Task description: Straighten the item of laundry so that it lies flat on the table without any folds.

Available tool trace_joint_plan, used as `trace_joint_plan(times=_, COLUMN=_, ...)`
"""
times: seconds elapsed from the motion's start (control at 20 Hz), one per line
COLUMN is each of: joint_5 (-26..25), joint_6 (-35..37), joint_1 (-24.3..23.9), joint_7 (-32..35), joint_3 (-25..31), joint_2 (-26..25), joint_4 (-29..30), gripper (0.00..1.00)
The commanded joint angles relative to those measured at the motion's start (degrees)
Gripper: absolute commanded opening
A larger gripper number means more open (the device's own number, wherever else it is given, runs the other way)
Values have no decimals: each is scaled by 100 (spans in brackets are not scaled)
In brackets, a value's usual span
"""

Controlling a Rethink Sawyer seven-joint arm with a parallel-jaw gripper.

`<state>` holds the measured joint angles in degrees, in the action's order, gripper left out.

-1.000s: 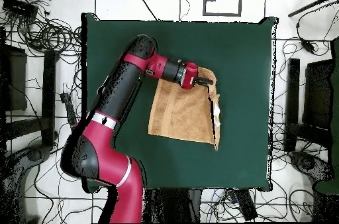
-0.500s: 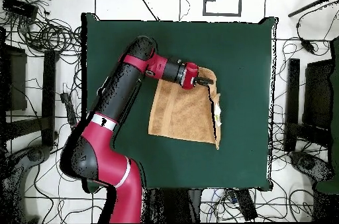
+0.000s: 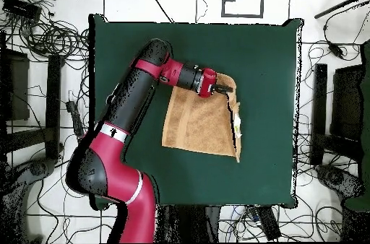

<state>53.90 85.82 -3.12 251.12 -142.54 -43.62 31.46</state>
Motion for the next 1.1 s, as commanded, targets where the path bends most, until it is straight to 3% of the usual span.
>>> trace_joint_plan(times=0.05, joint_5=1117, joint_6=855, joint_1=-266, joint_7=681, joint_3=-193, joint_2=-358, joint_4=-1293, gripper=0)
trace_joint_plan(times=0.3, joint_5=1442, joint_6=1279, joint_1=-386, joint_7=671, joint_3=-438, joint_2=-312, joint_4=-1374, gripper=0)
trace_joint_plan(times=0.55, joint_5=1112, joint_6=486, joint_1=-187, joint_7=360, joint_3=-195, joint_2=-435, joint_4=-1097, gripper=0)
trace_joint_plan(times=0.95, joint_5=811, joint_6=-118, joint_1=-52, joint_7=218, joint_3=-12, joint_2=-524, joint_4=-924, gripper=0)
trace_joint_plan(times=1.1, joint_5=459, joint_6=-794, joint_1=140, joint_7=-199, joint_3=393, joint_2=-580, joint_4=-753, gripper=0)
